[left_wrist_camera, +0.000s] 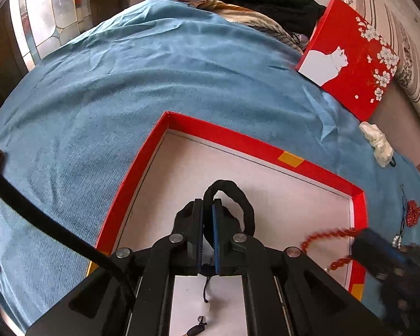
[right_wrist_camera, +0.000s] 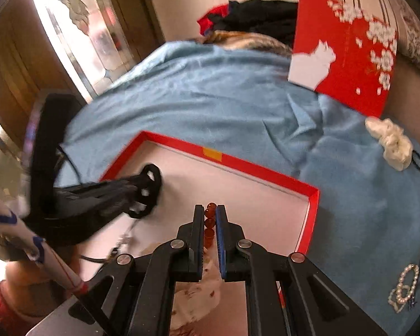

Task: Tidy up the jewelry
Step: 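Carry hair tie and red bracelet into the tray and open both grippers, then move right gripper to the beige bead bracelet and grasp it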

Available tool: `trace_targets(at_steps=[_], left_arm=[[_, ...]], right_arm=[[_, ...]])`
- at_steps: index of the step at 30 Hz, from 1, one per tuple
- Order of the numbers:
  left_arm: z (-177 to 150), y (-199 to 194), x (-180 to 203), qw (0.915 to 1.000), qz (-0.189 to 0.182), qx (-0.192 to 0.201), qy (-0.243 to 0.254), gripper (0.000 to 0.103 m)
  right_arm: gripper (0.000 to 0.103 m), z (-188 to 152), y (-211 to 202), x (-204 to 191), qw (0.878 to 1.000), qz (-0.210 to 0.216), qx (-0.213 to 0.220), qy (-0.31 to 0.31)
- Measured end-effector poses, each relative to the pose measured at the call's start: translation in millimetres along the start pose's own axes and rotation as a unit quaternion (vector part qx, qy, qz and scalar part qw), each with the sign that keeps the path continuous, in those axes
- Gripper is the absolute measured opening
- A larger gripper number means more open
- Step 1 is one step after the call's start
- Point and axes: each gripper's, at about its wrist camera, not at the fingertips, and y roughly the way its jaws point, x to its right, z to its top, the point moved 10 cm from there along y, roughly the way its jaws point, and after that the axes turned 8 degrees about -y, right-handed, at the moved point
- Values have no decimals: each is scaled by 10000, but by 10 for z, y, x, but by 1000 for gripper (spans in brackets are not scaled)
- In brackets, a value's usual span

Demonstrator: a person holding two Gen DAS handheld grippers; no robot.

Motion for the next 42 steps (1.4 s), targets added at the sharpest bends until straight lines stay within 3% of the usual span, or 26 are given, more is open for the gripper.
trace_targets(at_steps=[3, 5, 8, 10, 17, 21, 25, 30, 33, 37, 42], left_arm=[[-5, -20, 56, 9999, -20, 34, 93, 7], [-11, -25, 86, 9999, -25, 39, 135, 17], [-19, -106, 121, 9998, 21, 135, 177, 22], [-20, -181, 139, 9997, 23, 182, 180, 23], [-203, -760, 182, 9984, 31, 568, 78, 41], [-599, -1049, 411, 9983, -179, 545, 136, 44], [-1065, -1215, 805, 9978, -512, 395, 174, 52], [-1714, -1218, 1327, 9949, -1012, 59, 8, 53], [-2128, -1137, 1539, 9952, -980, 15, 0, 53], [-2745, -950, 1764, 9958, -824, -290, 277, 53], [-3084, -888, 1963, 9938, -654, -301, 842, 53]], right_arm=[[9, -96, 63, 125, 9999, -105, -104, 76], [9, -126, 59, 196, 9998, -92, -135, 139], [23, -157, -23, 290, 9996, -144, -129, 197], [40, -140, -130, 342, 9996, -225, -25, 176], [46, -419, -727, 609, 9986, -454, 261, 87], [47, -926, -1074, 994, 9970, -687, 232, 277], [47, -1550, -1406, 1512, 9917, -939, 168, 862], [47, -2243, -1755, 2161, 9787, -1288, 124, 1595], [47, -2506, -1897, 2410, 9717, -1391, 148, 1903], [47, -2596, -1941, 2559, 9686, -1318, 244, 2095], [47, -2468, -1798, 2608, 9700, -1145, 389, 2108]])
